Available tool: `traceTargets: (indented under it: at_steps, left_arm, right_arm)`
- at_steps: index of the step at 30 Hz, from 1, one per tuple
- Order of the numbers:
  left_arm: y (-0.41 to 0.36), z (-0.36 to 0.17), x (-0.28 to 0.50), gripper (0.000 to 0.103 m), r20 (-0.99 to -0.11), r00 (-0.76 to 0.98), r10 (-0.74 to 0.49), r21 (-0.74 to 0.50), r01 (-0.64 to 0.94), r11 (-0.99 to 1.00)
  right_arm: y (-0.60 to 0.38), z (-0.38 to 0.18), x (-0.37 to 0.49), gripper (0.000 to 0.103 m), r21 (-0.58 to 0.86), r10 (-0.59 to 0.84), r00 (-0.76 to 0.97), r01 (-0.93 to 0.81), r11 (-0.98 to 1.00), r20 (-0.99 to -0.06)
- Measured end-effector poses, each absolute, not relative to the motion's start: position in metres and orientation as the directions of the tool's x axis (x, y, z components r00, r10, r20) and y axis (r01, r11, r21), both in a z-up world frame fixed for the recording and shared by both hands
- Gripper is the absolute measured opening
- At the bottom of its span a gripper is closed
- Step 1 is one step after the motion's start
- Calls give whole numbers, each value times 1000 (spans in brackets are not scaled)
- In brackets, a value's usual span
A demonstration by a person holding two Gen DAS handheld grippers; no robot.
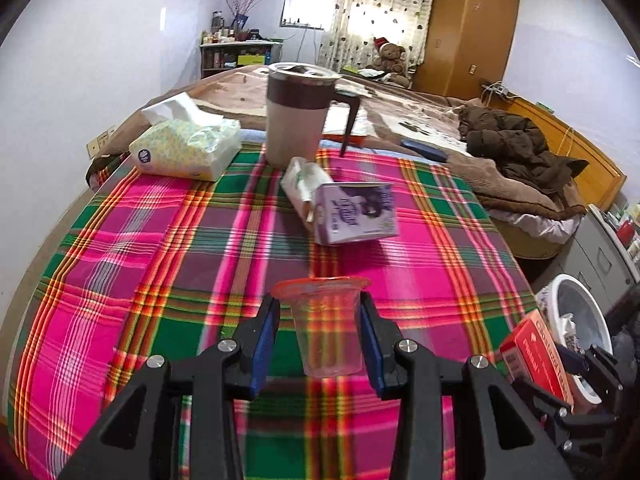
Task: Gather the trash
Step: 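Grasp the clear plastic cup with the left gripper while the right grasps the red Cilostazol box, then carry cup and box over the white bin and open both grippers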
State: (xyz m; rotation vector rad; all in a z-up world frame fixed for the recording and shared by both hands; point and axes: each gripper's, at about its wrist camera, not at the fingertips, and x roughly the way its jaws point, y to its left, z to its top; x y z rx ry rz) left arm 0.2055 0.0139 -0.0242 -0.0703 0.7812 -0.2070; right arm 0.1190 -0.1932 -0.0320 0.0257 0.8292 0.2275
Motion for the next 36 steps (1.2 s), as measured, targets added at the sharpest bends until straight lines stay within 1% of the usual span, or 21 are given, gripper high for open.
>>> traceTargets:
  at_steps: [17,20,36]
  left_arm:
    - [-51,0,166,40,-653,697,-297,-127,286,950]
    - [-67,2,159,40,-648,696,-309,-114,312,943]
    - [-152,14,133,41,-630,641,-438,-131,468,874]
  right_arm:
    - [-248,-8,90,63,126,137,731,-70,990,-669]
    - [-264,-5,86,63,130,116,741,-39,991,-662]
    - [-331,8,61,63,122,-17,773,122,985,-634]
